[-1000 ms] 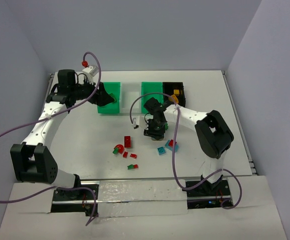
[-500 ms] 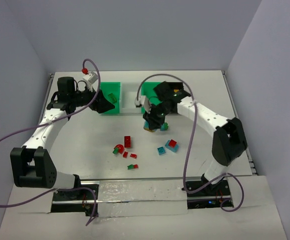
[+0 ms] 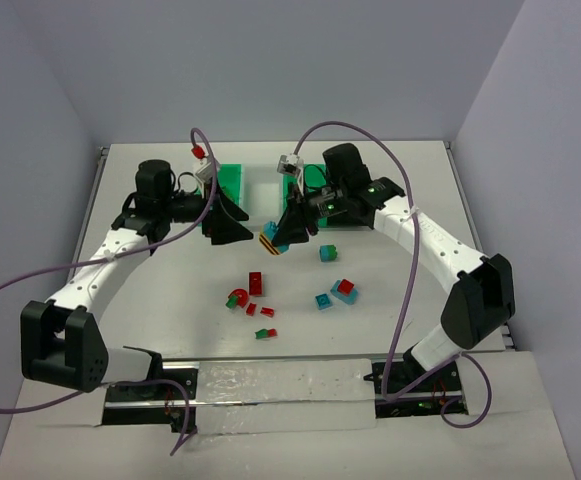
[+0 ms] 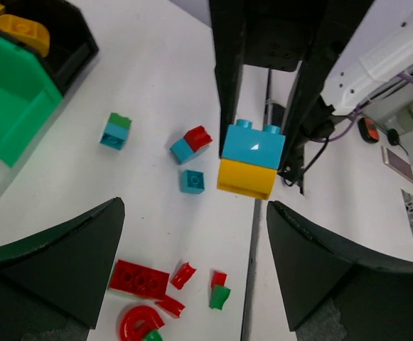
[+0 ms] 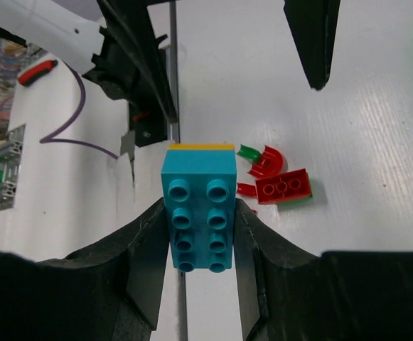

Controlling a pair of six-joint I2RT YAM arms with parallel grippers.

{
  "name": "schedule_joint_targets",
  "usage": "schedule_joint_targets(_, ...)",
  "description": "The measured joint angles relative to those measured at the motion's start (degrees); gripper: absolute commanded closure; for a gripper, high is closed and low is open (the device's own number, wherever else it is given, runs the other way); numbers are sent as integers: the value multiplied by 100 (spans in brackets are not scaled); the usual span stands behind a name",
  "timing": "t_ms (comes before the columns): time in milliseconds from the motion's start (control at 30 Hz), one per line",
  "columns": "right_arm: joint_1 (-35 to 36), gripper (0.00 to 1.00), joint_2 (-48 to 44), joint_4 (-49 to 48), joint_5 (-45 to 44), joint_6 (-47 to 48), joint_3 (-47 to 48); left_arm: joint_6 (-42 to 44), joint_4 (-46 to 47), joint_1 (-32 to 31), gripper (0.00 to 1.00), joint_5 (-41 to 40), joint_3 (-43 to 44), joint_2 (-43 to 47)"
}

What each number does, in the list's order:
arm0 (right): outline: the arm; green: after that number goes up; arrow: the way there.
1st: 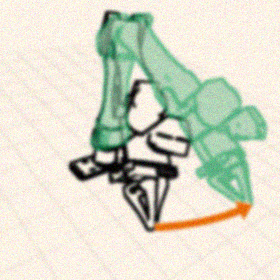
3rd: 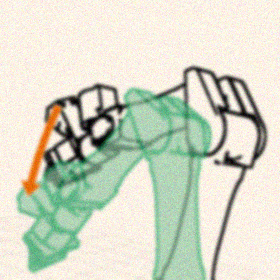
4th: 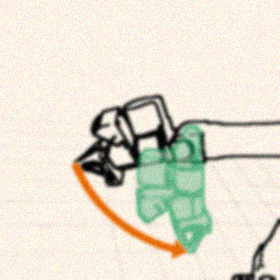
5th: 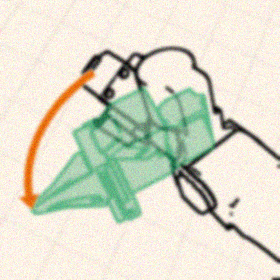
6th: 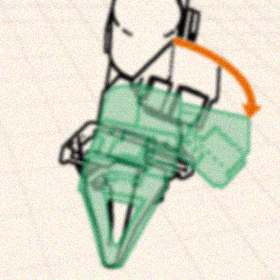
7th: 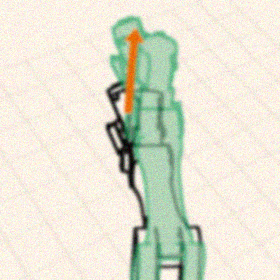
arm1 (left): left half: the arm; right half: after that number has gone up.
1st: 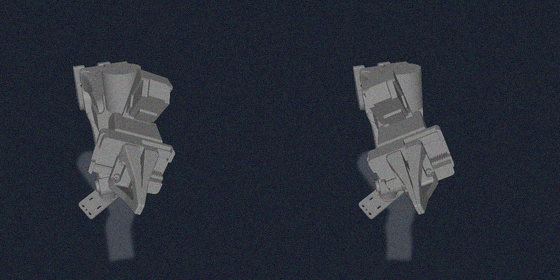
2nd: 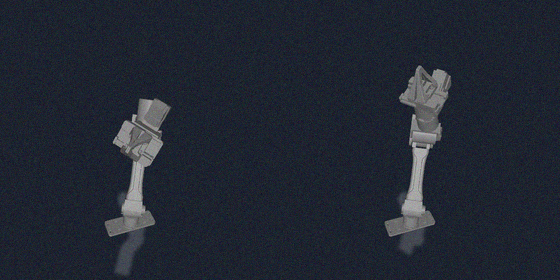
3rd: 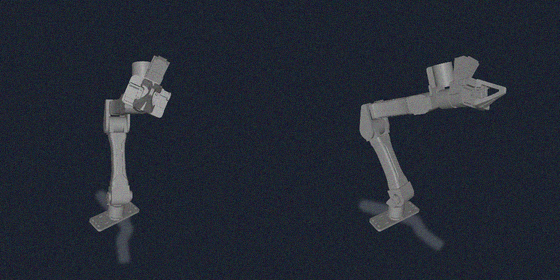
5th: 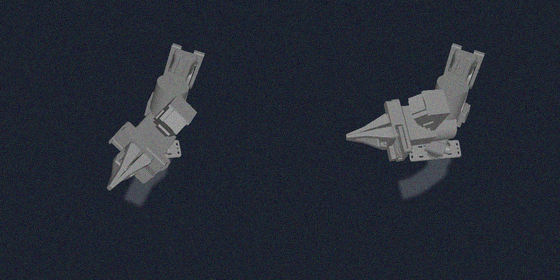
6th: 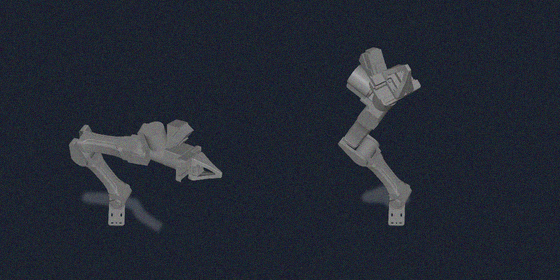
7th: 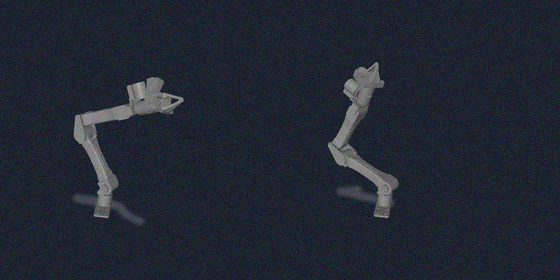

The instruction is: Sort the legos into containers by color

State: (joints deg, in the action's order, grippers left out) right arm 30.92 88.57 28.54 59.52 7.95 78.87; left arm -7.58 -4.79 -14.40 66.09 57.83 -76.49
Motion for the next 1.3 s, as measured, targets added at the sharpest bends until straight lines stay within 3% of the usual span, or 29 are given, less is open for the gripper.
schedule_joint_targets(467,0,100,42,-389,403,-532,-16,-213,243,-533,13,757,-25,0)
schedule_joint_targets(600,3,100,80,-401,420,-557,-16,-337,299,-674,25,814,-25,-3)
schedule_joint_targets(700,7,100,82,-430,433,-561,-16,-511,458,-692,40,804,-25,-6)
schedule_joint_targets(833,9,100,80,-499,600,-599,-16,-701,626,-685,65,680,-40,-46)
schedule_joint_targets(900,11,100,80,-499,600,-598,-18,-776,660,-679,84,666,-56,-62)
schedule_joint_targets(967,8,100,80,-505,615,-603,-27,-812,687,-681,95,649,-60,-76)
schedule_joint_targets(1200,-166,100,81,-528,652,-623,-48,-385,451,-688,100,516,-58,-96)
schedule_joint_targets(1300,-618,100,82,-586,678,-688,-3,97,-6,-603,100,443,-201,-87)
